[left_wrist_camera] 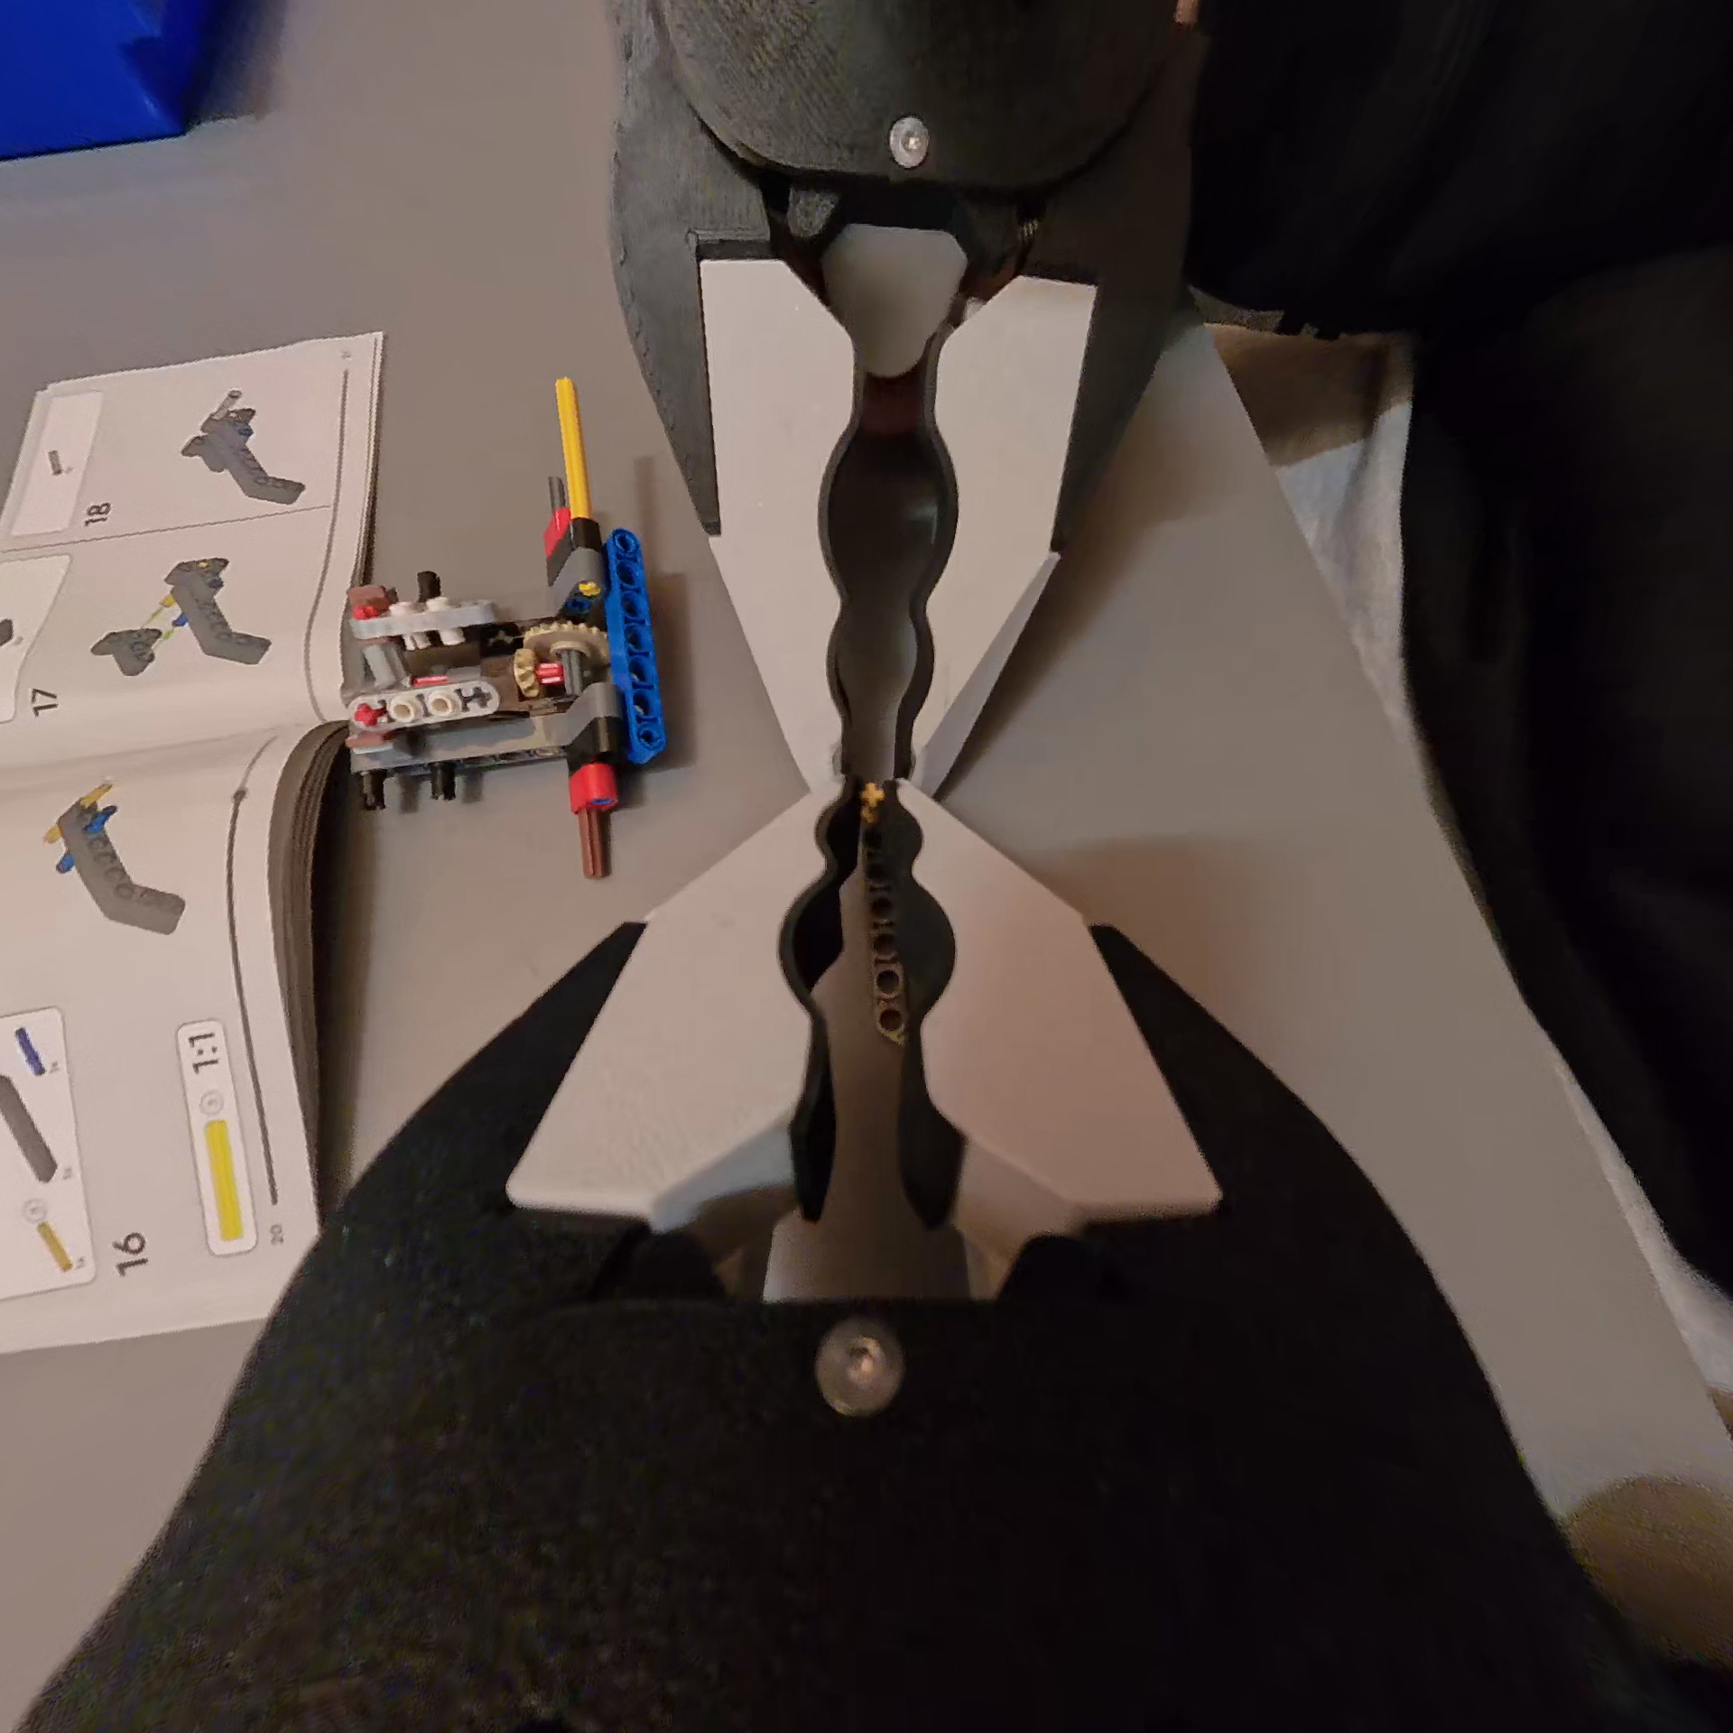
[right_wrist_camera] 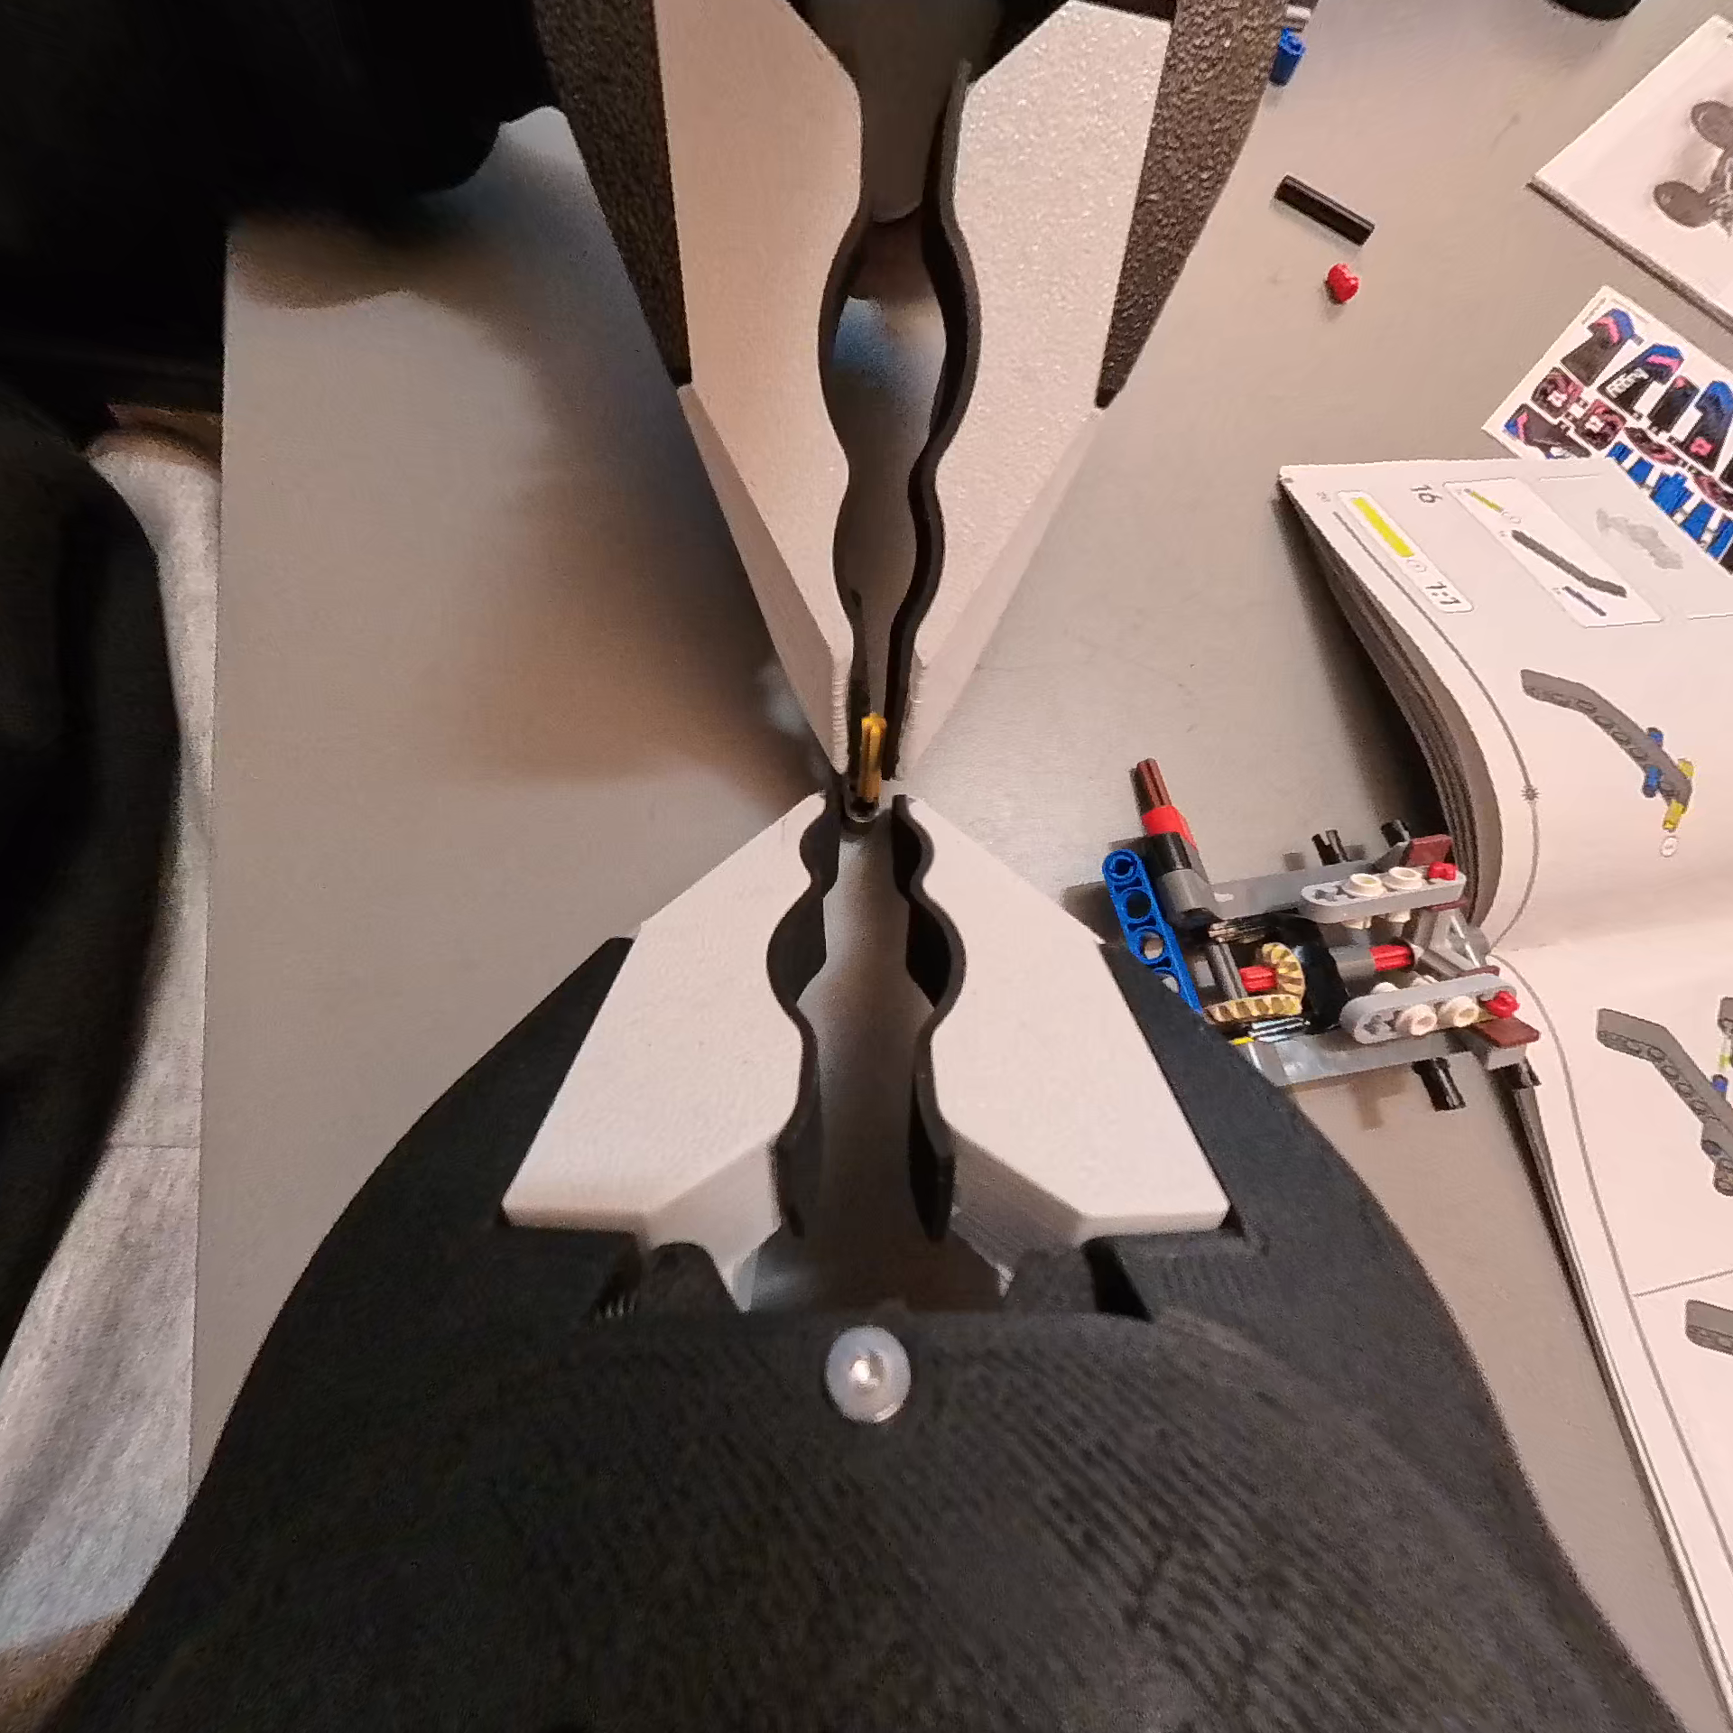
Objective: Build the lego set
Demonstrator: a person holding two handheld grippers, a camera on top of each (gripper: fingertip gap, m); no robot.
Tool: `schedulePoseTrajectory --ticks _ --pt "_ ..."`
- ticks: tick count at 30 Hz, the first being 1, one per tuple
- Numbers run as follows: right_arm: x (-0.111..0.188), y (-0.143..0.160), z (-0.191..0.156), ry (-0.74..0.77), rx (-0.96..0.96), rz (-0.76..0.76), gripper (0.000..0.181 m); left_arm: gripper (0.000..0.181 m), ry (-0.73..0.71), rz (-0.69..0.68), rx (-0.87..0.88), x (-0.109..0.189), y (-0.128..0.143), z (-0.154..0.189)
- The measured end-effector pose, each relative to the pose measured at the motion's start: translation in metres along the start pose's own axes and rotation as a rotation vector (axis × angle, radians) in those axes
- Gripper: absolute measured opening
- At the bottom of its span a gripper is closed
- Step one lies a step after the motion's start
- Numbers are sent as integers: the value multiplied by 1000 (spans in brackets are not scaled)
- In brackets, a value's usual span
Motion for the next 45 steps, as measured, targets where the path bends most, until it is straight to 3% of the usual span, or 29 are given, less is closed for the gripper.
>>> schedulePoseTrajectory --ticks 10,22,27,45 --pt "-1 0 4 -43 -49 -3 6 2 58 40 -161 -1 2 -6" --pt "-1 0 6 -48 -65 -3 7 1 98 53 -136 -2 2 -12" --pt "2 3 7 -63 -76 -2 16 2 122 65 -131 -3 2 -11" --pt "2 3 8 -57 -80 -3 6 2 130 9 -144 -3 -2 -12"
Point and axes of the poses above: each gripper's, where its closed fingertips meet, x back along the fingers, y out of its underside, z = x × y across the jaws, the point moved 9 cm from there along x, back along the fingers, and after that the axes turned 1 degree about y, right-handed, at the moved point
